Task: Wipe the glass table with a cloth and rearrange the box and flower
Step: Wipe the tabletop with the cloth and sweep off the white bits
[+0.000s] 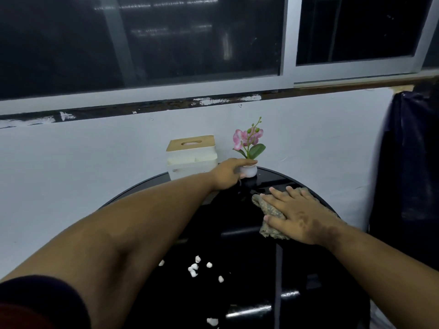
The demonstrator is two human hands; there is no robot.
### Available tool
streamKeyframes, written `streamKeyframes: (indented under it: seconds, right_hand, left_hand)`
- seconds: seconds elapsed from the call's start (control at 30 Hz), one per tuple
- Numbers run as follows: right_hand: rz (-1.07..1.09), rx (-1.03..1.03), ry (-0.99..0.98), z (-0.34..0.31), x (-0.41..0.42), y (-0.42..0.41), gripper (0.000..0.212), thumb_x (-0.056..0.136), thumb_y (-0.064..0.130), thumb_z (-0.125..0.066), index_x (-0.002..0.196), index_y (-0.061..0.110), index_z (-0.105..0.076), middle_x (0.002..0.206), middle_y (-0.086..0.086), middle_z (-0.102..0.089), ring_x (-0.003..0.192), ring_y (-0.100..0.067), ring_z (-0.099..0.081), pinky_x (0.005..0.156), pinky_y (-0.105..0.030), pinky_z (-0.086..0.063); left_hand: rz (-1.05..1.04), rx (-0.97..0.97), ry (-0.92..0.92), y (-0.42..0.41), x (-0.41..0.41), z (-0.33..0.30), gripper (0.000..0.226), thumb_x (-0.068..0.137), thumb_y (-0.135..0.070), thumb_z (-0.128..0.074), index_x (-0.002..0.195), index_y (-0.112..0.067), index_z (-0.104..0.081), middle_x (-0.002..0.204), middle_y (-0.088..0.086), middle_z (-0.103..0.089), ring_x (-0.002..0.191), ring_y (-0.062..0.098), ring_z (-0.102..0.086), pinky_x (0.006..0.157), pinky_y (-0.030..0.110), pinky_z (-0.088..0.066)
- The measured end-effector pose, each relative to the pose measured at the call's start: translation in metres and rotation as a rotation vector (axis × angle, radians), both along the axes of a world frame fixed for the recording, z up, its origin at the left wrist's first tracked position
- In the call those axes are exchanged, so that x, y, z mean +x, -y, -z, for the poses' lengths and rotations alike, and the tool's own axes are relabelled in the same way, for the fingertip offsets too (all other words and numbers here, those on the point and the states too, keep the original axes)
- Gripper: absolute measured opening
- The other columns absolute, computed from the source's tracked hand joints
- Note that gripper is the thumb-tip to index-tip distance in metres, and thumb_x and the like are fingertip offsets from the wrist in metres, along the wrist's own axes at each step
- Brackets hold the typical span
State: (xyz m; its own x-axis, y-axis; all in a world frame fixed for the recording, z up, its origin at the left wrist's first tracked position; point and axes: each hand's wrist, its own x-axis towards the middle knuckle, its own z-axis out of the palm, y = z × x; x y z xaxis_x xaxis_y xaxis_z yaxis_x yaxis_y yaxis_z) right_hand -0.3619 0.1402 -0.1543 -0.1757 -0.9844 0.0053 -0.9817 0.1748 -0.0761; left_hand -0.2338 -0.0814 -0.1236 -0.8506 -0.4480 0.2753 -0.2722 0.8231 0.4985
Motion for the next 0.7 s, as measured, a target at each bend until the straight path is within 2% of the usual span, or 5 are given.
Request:
streamKeyframes:
  seconds: [0.1, 0.2, 0.43, 0.53, 0.7]
  right_hand:
    - [0.008, 0.021, -0.001, -0.003, 0.001, -0.001, 0.065, 0.091, 0.071, -0.019, 0.151, 0.051, -0.001, 0.163, 0.015, 0.004, 0.151, -0.02, 0.004, 0.12, -0.044, 0.005]
    - [0.022, 0.038, -0.018, -0.005, 0.007, 0.002, 0.066, 0.091, 0.072, -0.017, 0.151, 0.05, 0.0, 0.163, 0.014, 0.004, 0.151, -0.022, 0.003, 0.12, -0.044, 0.004]
    - [0.005, 0.056, -0.043, -0.008, 0.047, 0.028, 0.068, 0.091, 0.071, -0.014, 0.152, 0.048, 0.001, 0.164, 0.011, 0.003, 0.151, -0.023, 0.002, 0.12, -0.045, 0.004]
    - [-0.058, 0.036, -0.035, -0.006, 0.068, 0.047, 0.069, 0.09, 0.072, -0.015, 0.152, 0.048, 0.002, 0.164, 0.011, 0.003, 0.151, -0.024, 0.003, 0.12, -0.045, 0.004]
    - [-0.109, 0.012, -0.031, -0.003, 0.086, 0.069, 0.069, 0.091, 0.072, -0.017, 0.152, 0.046, 0.001, 0.164, 0.011, 0.003, 0.151, -0.025, 0.003, 0.12, -0.045, 0.006]
  left_hand:
    - [-0.008, -0.054, 0.002, -0.004, 0.039, -0.016, 0.046, 0.094, -0.006, -0.06, 0.139, -0.017, -0.056, 0.139, -0.001, -0.055, 0.115, 0.003, -0.047, 0.092, 0.002, -0.032]
    - [-0.074, -0.109, -0.003, 0.002, 0.082, -0.032, 0.042, 0.092, -0.019, -0.066, 0.134, -0.025, -0.059, 0.135, -0.001, -0.056, 0.112, 0.011, -0.052, 0.097, 0.023, -0.042]
    - [-0.155, -0.224, 0.011, 0.036, 0.14, -0.055, 0.049, 0.087, -0.032, -0.072, 0.133, -0.03, -0.056, 0.137, -0.004, -0.048, 0.132, 0.015, -0.04, 0.115, 0.033, -0.029]
    - [-0.153, -0.222, 0.036, 0.052, 0.139, -0.057, 0.056, 0.084, -0.03, -0.077, 0.135, -0.027, -0.054, 0.134, -0.01, -0.044, 0.134, 0.016, -0.036, 0.116, 0.032, -0.026]
    - [-0.143, -0.265, 0.18, 0.083, 0.122, -0.054, 0.073, 0.066, -0.05, -0.08, 0.131, -0.039, -0.05, 0.139, 0.002, -0.046, 0.131, 0.023, -0.041, 0.112, 0.046, -0.033]
